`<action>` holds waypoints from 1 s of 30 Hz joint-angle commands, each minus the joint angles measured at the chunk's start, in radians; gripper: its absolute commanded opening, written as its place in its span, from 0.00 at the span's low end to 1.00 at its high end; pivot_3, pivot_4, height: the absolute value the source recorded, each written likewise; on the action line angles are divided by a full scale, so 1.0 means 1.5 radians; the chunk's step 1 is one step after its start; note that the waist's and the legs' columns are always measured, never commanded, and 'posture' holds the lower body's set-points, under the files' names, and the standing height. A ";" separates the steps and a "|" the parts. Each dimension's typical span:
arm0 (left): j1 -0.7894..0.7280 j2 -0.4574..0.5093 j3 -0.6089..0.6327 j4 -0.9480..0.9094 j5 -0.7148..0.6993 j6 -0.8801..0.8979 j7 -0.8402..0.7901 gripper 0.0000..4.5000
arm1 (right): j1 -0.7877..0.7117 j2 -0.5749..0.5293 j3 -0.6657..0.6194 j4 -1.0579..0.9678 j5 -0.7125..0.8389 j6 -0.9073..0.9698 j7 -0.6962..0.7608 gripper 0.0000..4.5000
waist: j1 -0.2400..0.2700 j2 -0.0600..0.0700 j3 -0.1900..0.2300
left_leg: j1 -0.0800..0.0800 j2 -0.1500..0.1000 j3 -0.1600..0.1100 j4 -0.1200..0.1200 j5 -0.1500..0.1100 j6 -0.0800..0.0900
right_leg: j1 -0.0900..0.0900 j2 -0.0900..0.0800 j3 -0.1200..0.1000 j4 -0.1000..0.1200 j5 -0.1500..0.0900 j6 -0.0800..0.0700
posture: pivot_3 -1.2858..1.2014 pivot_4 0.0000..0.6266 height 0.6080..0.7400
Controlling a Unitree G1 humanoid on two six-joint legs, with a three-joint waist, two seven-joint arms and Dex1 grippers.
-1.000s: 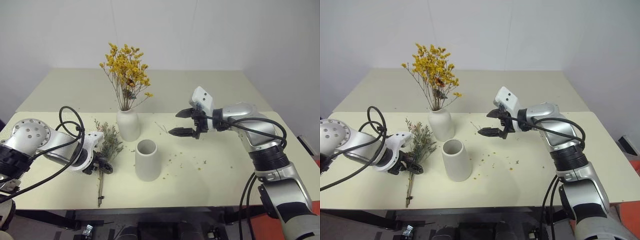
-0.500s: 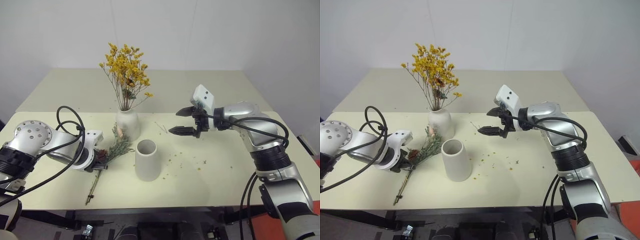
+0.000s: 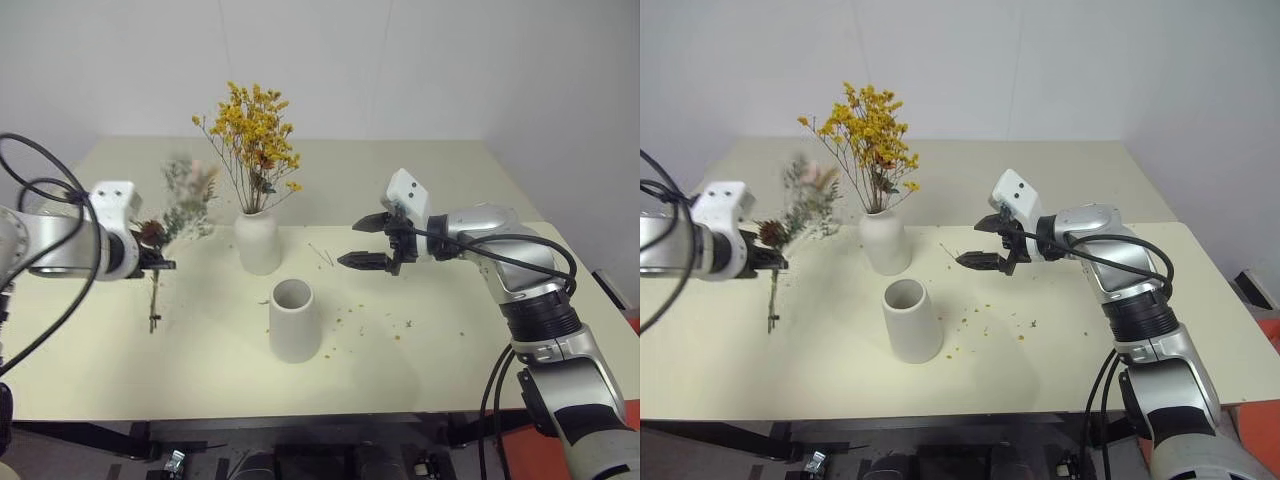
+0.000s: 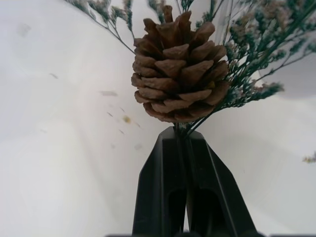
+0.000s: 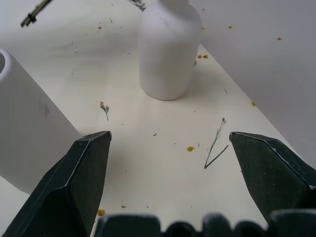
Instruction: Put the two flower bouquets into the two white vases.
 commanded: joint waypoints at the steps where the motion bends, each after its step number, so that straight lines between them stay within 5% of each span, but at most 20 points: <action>1: -0.004 0.036 0.074 -0.039 0.061 0.011 -0.105 0.01 | 0.002 -0.012 -0.027 -0.020 0.011 -0.013 0.003 1.00 | 0.000 0.000 0.000 | 0.000 0.000 0.000 0.000 0.000 0.000 | 0.000 0.000 0.000 0.000 0.000 0.000 | 0.52 0.24 1.00; 5: 0.048 0.042 0.154 -0.087 0.172 -0.066 -0.187 0.01 | 0.007 -0.019 -0.029 -0.021 0.011 -0.013 0.006 1.00 | -0.002 0.000 0.000 | 0.000 0.000 0.000 0.000 0.000 0.000 | 0.000 0.000 0.000 0.000 0.000 0.000 | 0.52 0.24 1.00; 10: 0.118 -0.085 0.246 -0.195 0.340 -0.274 -0.192 0.01 | 0.011 -0.020 -0.031 -0.022 0.011 -0.013 0.006 1.00 | 0.002 0.000 0.000 | 0.000 0.000 0.000 0.000 0.000 0.000 | 0.000 0.000 0.000 0.000 0.000 0.000 | 0.52 0.24 1.00; 16: 0.102 -0.201 0.348 -0.224 0.245 -0.310 -0.353 0.01 | 0.014 -0.020 -0.033 -0.029 0.010 -0.009 0.000 1.00 | 0.006 -0.001 0.000 | -0.001 0.000 0.000 0.000 0.000 -0.001 | 0.000 0.000 0.000 -0.002 0.000 0.000 | 0.52 0.24 1.00; 30: 0.115 -0.244 0.355 -0.269 0.159 -0.321 -0.729 0.01 | 0.042 -0.037 -0.055 -0.074 0.019 0.016 -0.024 1.00 | -0.001 -0.001 0.000 | -0.001 0.000 0.000 0.000 0.000 -0.001 | 0.000 0.000 0.000 -0.001 0.000 0.000 | 0.52 0.24 1.00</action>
